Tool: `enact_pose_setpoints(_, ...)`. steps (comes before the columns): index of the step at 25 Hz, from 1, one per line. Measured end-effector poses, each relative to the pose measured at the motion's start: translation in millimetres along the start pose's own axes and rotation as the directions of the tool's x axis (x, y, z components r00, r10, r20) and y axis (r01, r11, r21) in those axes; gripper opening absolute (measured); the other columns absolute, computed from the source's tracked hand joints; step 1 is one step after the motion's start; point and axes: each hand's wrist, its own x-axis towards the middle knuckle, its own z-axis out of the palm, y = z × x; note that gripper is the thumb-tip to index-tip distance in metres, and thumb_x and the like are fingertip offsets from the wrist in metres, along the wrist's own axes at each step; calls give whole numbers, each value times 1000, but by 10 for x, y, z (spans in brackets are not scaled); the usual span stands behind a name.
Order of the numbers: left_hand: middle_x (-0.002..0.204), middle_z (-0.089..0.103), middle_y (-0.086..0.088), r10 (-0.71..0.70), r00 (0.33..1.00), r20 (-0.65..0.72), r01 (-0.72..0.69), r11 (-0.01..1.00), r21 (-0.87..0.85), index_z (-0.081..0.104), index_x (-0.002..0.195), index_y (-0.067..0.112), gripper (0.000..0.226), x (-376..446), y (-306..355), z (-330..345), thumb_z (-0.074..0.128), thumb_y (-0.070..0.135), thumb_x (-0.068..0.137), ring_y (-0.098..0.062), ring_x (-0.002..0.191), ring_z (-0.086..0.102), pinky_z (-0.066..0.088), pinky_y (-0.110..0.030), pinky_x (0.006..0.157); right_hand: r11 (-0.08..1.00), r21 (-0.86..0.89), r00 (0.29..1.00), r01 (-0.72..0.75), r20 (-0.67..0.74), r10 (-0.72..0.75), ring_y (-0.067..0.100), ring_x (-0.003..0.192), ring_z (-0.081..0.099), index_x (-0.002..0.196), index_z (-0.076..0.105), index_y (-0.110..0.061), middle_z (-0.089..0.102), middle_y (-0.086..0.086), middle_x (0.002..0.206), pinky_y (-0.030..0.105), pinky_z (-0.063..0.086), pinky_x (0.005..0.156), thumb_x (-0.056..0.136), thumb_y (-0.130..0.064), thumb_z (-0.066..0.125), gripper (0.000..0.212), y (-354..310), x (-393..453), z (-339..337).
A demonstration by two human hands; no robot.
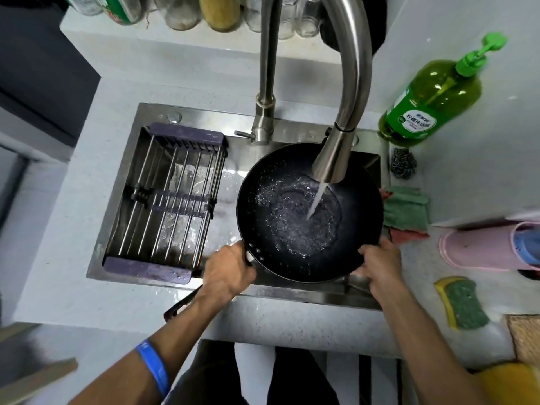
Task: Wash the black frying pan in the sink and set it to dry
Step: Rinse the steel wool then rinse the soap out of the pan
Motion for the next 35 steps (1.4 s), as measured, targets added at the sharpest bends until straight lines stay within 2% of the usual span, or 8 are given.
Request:
enact_pose_setpoints(4,97,72,-7,40,999,-37,-37,997,60,60,109,16,36,-87,-60,-92,60,31,76,-29,89,67,54,-34,79,453,-838,911,303,116,-395,40,152,11,157,0,2,6,26,165,42,12,125,91,-20,59,91,-71,-103,199)
enact_pose_setpoints(7,103,71,-9,25,999,-39,-19,990,139,61,112,14,38,-79,-165,-184,58,28,76,-31,95,67,53,-36,82,47,-844,800,534,487,-351,36,153,-13,160,-6,-9,-17,18,166,47,-5,123,96,-40,53,92,-61,-161,566)
enact_pose_setpoints(10,102,70,-10,84,996,-15,-79,971,225,60,112,14,38,-148,-234,-262,57,28,77,-31,93,67,52,-37,79,150,-628,641,763,765,-61,23,155,-11,162,3,-27,-13,0,169,41,1,124,104,-47,41,72,-46,93,909)
enact_pose_setpoints(17,96,69,-7,172,985,17,-168,931,325,57,104,15,29,-242,-136,-455,58,26,77,-31,87,66,45,-33,68,61,-632,607,773,707,-364,28,155,-9,159,-6,-30,-14,4,168,46,-7,125,104,-55,22,67,236,231,1378)
enact_pose_setpoints(20,96,70,-7,166,986,-1,-155,925,347,57,104,15,28,-238,-123,-558,58,25,77,-30,88,66,38,-31,65,206,-789,784,579,469,-408,30,155,-5,161,-1,-24,-8,8,169,53,-6,124,100,-61,16,73,146,332,1340)
enact_pose_setpoints(24,94,69,-5,177,984,26,-175,927,330,57,103,16,28,-273,-91,-604,61,25,77,-28,85,66,38,-30,65,50,-574,548,817,748,-375,24,155,-9,160,-7,-31,-17,0,167,54,5,125,101,-57,17,68,196,321,1412)
enact_pose_setpoints(32,106,66,-4,179,983,47,-184,918,351,52,110,19,32,-422,-61,-587,57,32,82,-28,97,64,47,-34,76,641,-509,802,574,192,-566,33,153,-2,161,5,-12,-5,14,168,44,3,124,105,-41,38,71,-323,148,1909)
enact_pose_setpoints(35,106,67,-6,167,985,35,-168,920,353,52,111,18,31,-401,-22,-577,56,30,83,-30,98,65,47,-35,76,446,-368,578,816,554,-599,23,155,-13,159,-7,-17,-22,2,164,37,-4,126,105,-34,30,67,-72,-90,2047)
